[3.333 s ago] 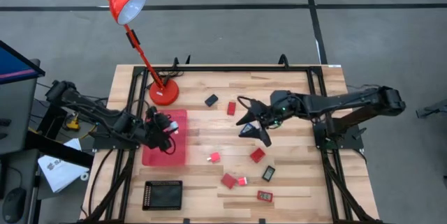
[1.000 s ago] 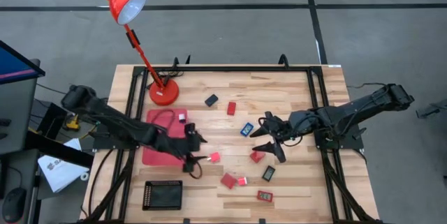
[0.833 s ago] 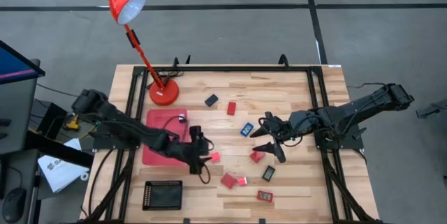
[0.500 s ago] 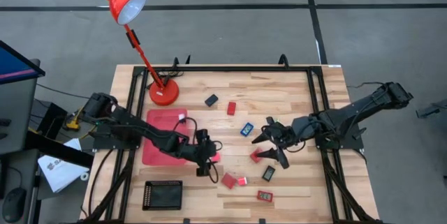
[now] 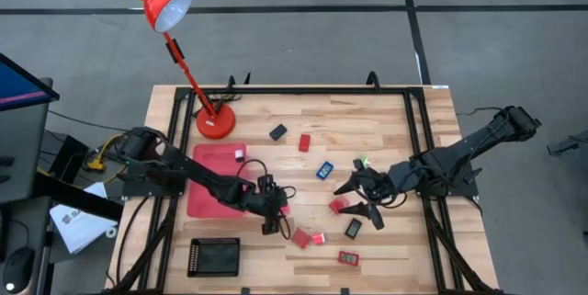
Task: Pick & Place Office items
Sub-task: Put the left pink charger adapter into the red bin
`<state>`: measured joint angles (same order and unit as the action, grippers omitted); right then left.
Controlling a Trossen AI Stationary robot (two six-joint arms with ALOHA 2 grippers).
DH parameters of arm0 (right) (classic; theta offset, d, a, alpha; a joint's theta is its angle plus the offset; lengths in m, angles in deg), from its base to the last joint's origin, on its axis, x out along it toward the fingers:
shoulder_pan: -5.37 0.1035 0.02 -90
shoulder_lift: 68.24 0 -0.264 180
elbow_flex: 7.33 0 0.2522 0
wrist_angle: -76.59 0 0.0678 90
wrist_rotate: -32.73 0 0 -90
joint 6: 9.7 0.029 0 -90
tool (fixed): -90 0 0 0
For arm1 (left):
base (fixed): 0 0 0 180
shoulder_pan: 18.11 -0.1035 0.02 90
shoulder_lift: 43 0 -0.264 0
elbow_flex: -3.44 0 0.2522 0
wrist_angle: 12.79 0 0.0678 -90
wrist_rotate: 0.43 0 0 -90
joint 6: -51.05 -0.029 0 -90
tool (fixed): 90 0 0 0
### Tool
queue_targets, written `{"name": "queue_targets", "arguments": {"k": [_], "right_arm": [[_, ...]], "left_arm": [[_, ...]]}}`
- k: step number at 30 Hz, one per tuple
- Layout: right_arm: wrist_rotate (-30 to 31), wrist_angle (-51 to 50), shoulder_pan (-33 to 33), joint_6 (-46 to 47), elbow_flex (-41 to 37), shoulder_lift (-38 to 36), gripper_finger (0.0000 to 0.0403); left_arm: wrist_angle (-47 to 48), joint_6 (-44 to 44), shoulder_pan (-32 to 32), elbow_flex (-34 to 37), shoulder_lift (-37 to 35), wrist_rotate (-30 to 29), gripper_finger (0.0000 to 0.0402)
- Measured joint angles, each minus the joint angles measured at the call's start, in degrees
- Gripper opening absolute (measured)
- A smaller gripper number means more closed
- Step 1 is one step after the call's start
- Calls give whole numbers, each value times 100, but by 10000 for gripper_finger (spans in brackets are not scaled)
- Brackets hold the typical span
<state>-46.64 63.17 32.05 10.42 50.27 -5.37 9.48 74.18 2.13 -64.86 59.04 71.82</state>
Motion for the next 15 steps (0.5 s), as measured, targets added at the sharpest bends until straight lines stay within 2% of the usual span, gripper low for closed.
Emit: {"name": "queue_targets", "arguments": {"k": [8, 15], "right_arm": [[1, 33, -1, 2, 0, -2, 240], [-2, 11, -1, 4, 0, -2, 240]], "left_arm": [[-149, 23, -126, -3, 143, -127, 300], [-202, 178, -174, -7, 209, 106, 237]]}}
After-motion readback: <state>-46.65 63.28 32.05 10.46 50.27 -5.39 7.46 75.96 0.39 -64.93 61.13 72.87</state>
